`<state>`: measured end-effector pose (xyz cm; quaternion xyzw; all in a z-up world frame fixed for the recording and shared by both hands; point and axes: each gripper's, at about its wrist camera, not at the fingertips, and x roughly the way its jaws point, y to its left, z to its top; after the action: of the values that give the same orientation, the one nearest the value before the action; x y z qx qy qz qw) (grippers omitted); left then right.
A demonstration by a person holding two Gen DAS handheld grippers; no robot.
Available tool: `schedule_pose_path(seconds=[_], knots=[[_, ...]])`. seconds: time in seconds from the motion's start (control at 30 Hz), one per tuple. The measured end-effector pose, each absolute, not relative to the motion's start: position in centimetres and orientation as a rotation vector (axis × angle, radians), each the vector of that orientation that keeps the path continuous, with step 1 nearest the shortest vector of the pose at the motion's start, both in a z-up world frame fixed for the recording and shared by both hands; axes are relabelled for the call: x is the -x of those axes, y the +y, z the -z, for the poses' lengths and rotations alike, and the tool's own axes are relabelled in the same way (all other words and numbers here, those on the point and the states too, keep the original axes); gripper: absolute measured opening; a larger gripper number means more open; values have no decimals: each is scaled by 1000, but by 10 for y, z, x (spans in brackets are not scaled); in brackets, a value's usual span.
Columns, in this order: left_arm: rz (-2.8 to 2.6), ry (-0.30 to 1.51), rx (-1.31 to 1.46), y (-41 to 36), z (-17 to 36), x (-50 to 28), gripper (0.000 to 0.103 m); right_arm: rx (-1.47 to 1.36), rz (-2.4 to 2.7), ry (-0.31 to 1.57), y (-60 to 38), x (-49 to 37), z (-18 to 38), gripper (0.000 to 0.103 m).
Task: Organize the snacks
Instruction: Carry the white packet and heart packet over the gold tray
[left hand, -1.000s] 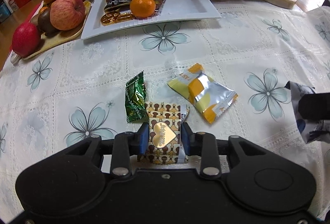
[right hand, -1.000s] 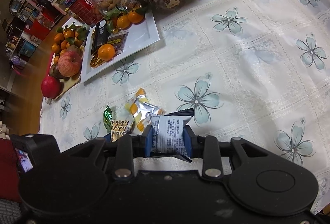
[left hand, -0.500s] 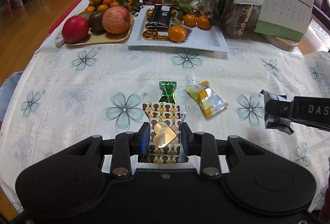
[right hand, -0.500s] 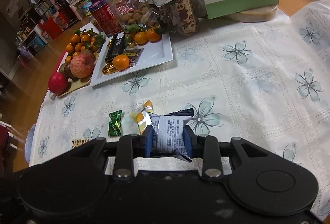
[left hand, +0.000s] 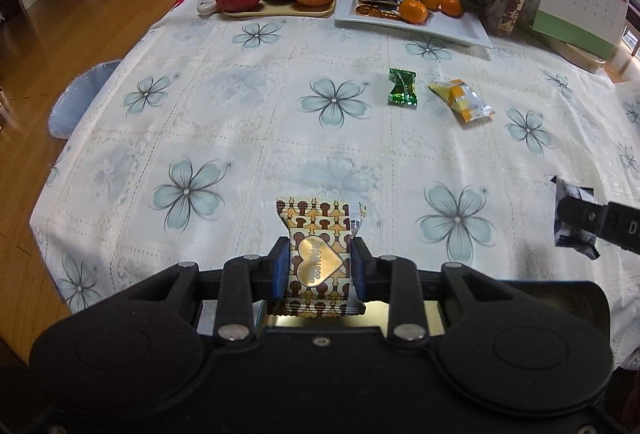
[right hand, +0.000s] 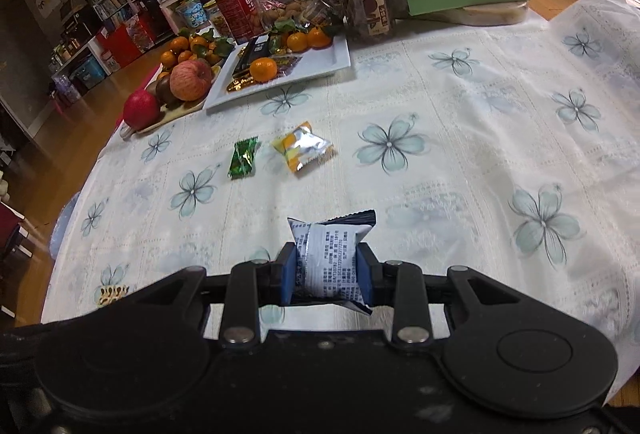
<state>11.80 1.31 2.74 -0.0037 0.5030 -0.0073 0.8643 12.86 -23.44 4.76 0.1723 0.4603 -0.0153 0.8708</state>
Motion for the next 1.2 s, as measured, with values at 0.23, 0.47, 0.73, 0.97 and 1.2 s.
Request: schedule_pose_path(seconds=[0.23,0.47,0.73,0.97,1.2], knots=[[15,1029,-4,13,-28,-82,39,-385,89,944,-241,-74,-44,33],[33,994,-45,5,-28,-49,39,-471,108,894,-246,-26,-50,33],[72,947,-29,2,-34,-13,39,-455,75,818,-229,12,-60,33],[100,905,-44,-4,-38,19,39,-411,28,774,-210,42,-67,33],[146,917,-64,-12,-38,39,39,-372,6,746,-199,66,-74,33]])
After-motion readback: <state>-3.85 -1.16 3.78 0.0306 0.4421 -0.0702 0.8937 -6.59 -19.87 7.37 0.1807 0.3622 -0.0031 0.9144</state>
